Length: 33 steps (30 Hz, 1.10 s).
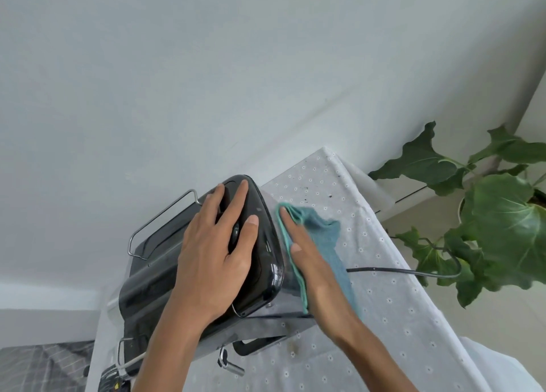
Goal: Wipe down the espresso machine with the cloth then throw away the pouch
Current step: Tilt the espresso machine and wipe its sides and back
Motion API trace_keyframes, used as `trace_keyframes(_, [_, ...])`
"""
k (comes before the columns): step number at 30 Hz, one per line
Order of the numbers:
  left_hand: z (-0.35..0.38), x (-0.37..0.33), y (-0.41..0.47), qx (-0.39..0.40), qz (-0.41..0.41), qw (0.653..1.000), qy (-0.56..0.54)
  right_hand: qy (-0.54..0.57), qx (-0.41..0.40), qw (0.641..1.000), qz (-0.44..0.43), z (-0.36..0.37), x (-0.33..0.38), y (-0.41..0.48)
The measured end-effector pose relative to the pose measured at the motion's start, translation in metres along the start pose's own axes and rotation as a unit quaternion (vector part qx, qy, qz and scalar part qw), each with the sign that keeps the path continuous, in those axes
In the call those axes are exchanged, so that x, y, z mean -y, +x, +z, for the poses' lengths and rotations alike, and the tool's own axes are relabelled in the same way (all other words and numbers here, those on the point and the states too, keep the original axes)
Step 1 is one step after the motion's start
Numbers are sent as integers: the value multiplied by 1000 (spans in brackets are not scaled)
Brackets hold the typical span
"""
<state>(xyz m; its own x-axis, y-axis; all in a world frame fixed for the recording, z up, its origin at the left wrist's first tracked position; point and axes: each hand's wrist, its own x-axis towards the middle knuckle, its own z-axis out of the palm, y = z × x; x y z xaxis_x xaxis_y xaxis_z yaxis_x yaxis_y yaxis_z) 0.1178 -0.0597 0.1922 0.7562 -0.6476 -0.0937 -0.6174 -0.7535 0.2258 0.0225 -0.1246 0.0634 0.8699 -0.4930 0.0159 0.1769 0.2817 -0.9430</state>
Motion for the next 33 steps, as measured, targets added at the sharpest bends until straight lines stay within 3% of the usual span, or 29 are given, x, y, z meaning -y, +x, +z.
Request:
trace_keyframes(2, [0,1,1,1,7,1000,4,-12,35,999,-24,3,12,42])
trace_keyframes(5, [1,2,1,1,3,1000,3,6,42,998,52,-8,-13,99])
trace_keyframes(9, [1,3,2,2,-3,1000,4,40,-4,991,127,-18,-53,26])
trace_keyframes(12, [1,2,1,3,-3,1000,4,53,-37,997,44,1,-20,-27])
trace_keyframes(14, [0,2,1,6,-2,1000,5,6,-26,999,-21,3,8,3])
trace_keyframes(15, [0,2,1,7,-3,1000,4,-9,1,1000,-14,0,17,26])
trace_keyframes(18, [0,2,2,3,-3,1000,-6,14,65,996,52,-10,0,103])
trace_keyframes(21, [0,1,2,1,-5,1000,0,-2,30,986,166,-25,-59,110])
trace_keyframes(23, [0,0,1,0,-9,1000,3,30,-1,980,195,-33,-83,87])
trace_keyframes(31, [1,2,2,1,1,1000,19,34,-95,991,90,13,-47,-54])
trace_keyframes(33, [1,3,2,-1,4,1000,18,30,-105,993,44,28,-22,-53])
